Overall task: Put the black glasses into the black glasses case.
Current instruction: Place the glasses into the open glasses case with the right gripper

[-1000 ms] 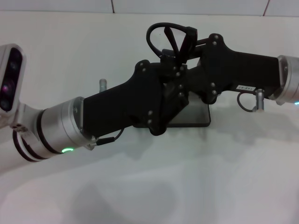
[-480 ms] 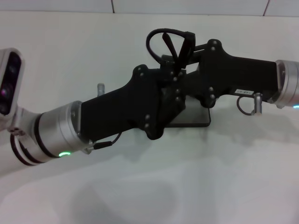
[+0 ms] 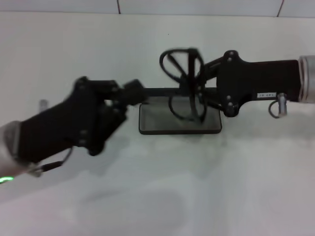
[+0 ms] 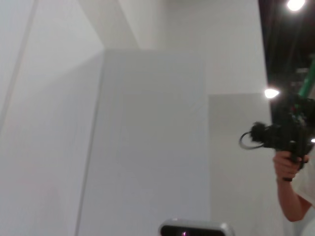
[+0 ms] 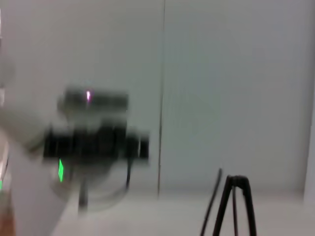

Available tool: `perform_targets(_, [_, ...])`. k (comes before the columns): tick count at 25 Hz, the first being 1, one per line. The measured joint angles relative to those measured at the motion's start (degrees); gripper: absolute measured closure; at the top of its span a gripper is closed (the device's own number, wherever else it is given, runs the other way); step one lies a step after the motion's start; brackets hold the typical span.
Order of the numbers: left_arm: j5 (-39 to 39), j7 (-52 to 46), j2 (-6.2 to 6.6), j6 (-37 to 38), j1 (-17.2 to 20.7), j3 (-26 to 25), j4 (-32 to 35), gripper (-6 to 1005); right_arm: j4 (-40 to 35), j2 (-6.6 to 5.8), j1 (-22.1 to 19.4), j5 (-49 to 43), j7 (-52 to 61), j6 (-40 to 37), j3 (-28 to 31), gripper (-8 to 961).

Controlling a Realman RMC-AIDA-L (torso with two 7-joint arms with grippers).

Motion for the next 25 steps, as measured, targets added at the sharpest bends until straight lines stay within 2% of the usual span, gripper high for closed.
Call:
perform_targets(3, [0.0,-1.2,1.21,1.2,2.0,-2.4,0.0,952,-18.2,0.33,-0.8,-19.8,21.2,1.1,-0.4,853])
perform_targets(4, [0.0,-1.2,1.28,1.3,2.5,-3.0,0.0,952,-21.2,0.46,-0.5,-23.3,25.5,1.0,-0.7,853])
perform_targets(5, [0.1,-1.2,1.29,1.5,2.9,-3.5,0.0,952,-25.9,0.53,0.8,-30.2,32.4,0.1,-1.8,853])
perform_targets(7, [0.2,-0.8,1.14,1.6,3.4,-3.9,0.0,952,-30.6,0.59,4.6,-39.6,41.9,-1.7,-4.5,853])
perform_targets(8, [0.3,-0.5,1.02,1.6,3.5,-3.9,0.0,952,-30.7,0.58,5.8,-41.2,43.6,-2.1,-5.3,852])
perform_targets(12, [0.4,0.3,0.65,1.6,3.6,-4.0,-0.4,952,-27.4,1.00,14.5,-53.0,53.5,-2.9,-13.1,852])
perform_targets(17, [0.4,0.5,0.46,1.5,4.1,-4.1,-0.5,952,-20.6,1.33,21.9,-58.1,58.4,0.8,-22.1,851])
perform_targets(19, [0.3,0.5,0.43,1.5,4.8,-4.6,-0.5,952,-19.1,1.32,23.7,-58.7,59.6,3.1,-25.4,851])
perform_targets(25, [0.0,0.5,0.41,1.5,5.9,-5.3,-0.5,952,-18.5,1.31,24.6,-61.0,61.9,8.9,-33.5,850])
